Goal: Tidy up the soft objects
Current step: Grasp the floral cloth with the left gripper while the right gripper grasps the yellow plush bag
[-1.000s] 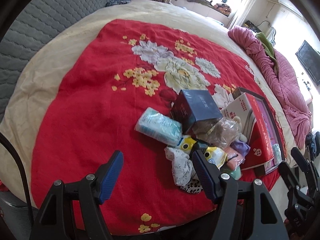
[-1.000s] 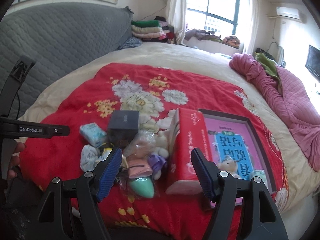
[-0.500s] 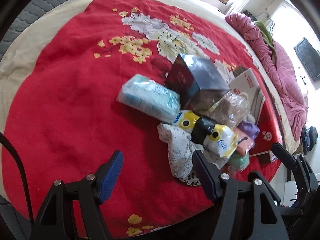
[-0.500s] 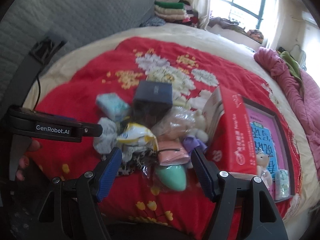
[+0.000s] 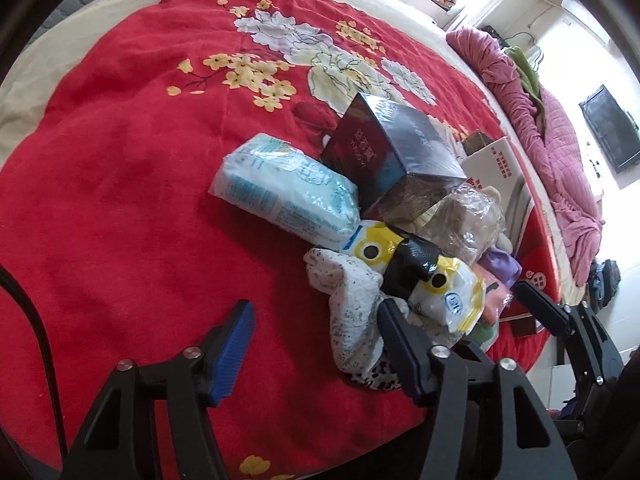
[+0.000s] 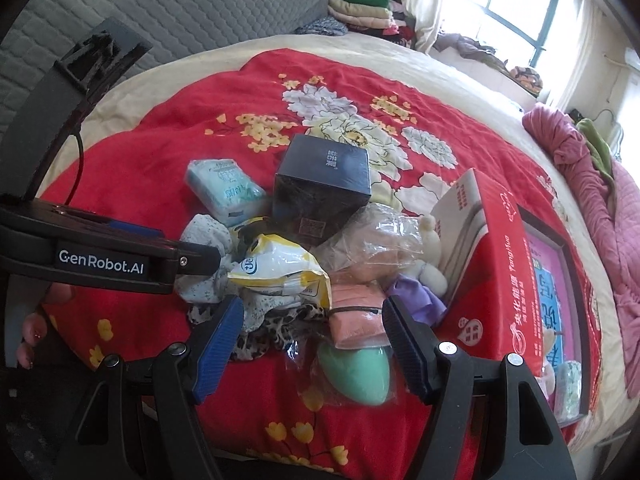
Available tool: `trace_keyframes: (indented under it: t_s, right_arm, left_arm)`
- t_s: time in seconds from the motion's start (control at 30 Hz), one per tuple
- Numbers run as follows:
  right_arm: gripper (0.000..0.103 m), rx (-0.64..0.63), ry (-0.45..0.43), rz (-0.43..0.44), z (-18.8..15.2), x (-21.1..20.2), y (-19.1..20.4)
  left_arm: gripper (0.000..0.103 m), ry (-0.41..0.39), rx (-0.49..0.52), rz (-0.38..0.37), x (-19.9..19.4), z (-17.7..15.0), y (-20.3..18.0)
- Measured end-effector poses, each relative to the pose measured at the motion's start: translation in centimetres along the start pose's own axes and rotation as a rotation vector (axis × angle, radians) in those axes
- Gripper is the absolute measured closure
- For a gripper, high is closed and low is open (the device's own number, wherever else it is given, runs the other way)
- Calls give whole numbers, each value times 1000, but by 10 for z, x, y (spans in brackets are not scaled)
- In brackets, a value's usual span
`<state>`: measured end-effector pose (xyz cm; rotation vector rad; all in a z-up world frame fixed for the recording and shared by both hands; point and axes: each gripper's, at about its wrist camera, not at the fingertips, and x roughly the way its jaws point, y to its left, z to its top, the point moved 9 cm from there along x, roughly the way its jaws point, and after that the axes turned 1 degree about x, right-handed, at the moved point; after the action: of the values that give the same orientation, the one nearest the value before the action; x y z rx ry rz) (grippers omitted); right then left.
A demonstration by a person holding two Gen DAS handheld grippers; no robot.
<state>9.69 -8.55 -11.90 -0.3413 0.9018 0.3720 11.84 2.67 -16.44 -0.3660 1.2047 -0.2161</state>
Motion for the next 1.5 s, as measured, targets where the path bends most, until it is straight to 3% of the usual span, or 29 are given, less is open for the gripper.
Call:
trace_keyframes:
  t_s: [0.23, 0.33, 0.43, 0.73, 0.77, 0.83, 1.1, 1.3, 1.5]
  right_arm:
    - [30, -24, 2, -4, 6, 11, -3]
    - [30, -45, 8, -3, 7, 15, 0]
    - [30, -56, 9, 17, 10, 20, 5]
    - [30, -117, 9, 41, 28, 34, 18]
    - [32, -122, 9, 53, 30, 35, 20]
    - [49, -117, 33, 95, 31, 39, 25]
    - [49, -115, 80, 97, 30, 47, 31]
    - [52, 0, 93, 174, 23, 41, 23]
    - [54, 125, 41, 227, 23, 18, 6]
  left_arm:
    - [69, 22, -27, -101, 10, 2, -10]
    - [87, 23, -35, -141, 13, 5, -13]
    - [94, 19, -30, -147, 16, 7, -11]
    - [95, -5, -35, -150, 13, 11, 0]
    - [95, -5, -38, -150, 13, 11, 2]
    - [95, -3, -39, -154, 14, 10, 3]
    - [95, -2, -36, -141, 14, 8, 5]
    - [95, -20, -28, -132, 7, 9, 2]
    - [95, -52, 8, -117, -4, 11, -8]
